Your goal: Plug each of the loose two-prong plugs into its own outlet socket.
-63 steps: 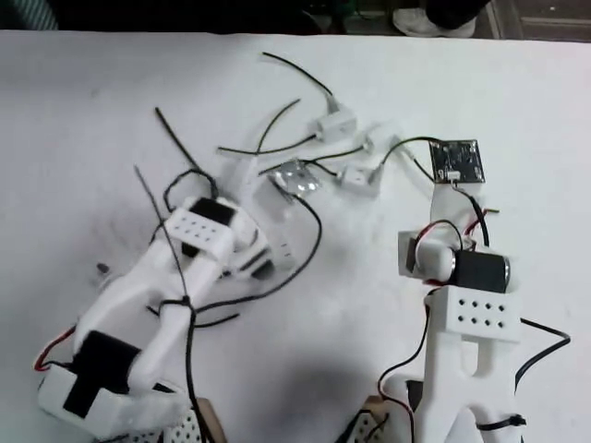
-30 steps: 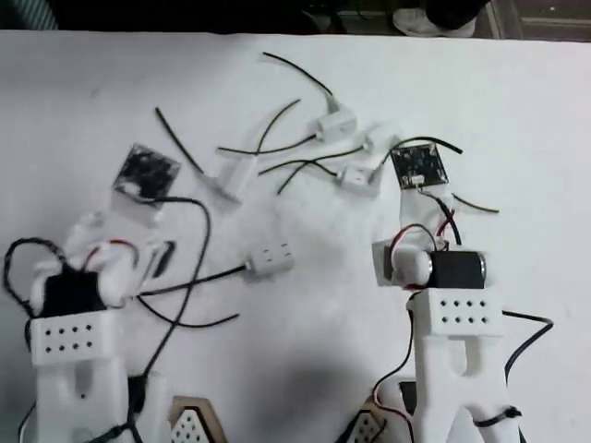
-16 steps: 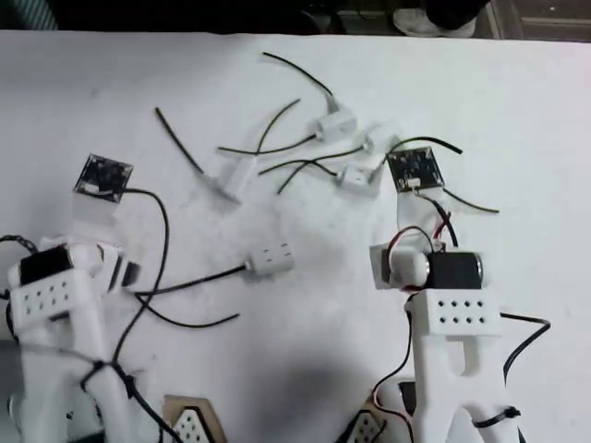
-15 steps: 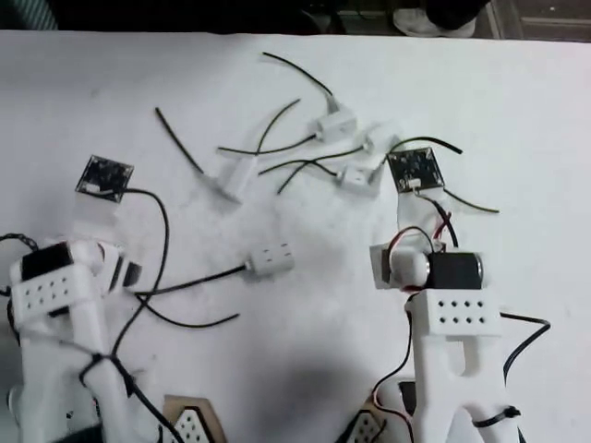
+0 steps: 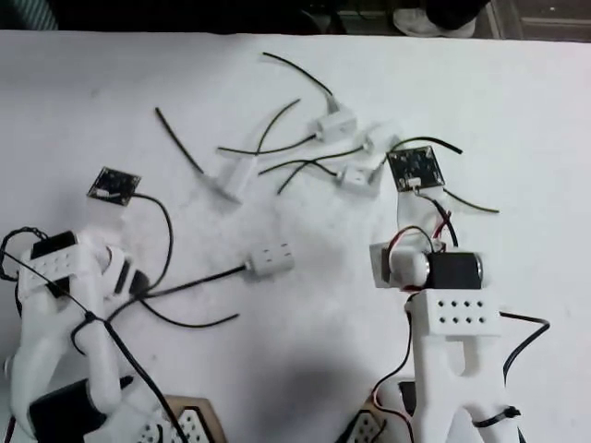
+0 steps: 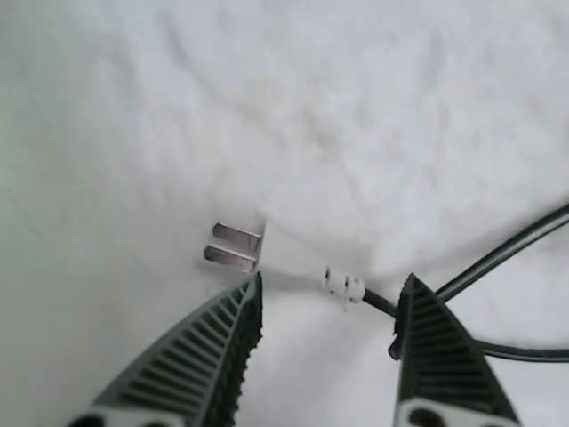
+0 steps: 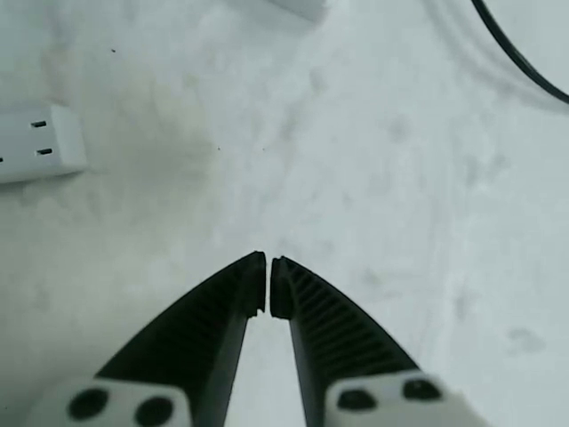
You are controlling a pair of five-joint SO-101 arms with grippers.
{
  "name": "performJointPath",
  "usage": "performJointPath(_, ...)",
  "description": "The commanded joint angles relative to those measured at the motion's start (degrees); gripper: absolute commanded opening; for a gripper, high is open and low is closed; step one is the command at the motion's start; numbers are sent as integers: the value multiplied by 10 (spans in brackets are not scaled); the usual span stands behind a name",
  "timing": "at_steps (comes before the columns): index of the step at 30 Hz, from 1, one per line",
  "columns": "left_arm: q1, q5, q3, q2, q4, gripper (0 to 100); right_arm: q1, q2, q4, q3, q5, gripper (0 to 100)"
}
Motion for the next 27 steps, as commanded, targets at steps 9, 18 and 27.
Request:
performJointPath(9,-31,-1,-55,2,79,249,-5,-12,-7,-3,4,18)
performJointPath(18,-29,2,-30,7,41,249,-5,-12,-8,-3,4,18)
performJointPath(27,-9,3,7,8,-2,148,-5,-12,-8,-3,4,18)
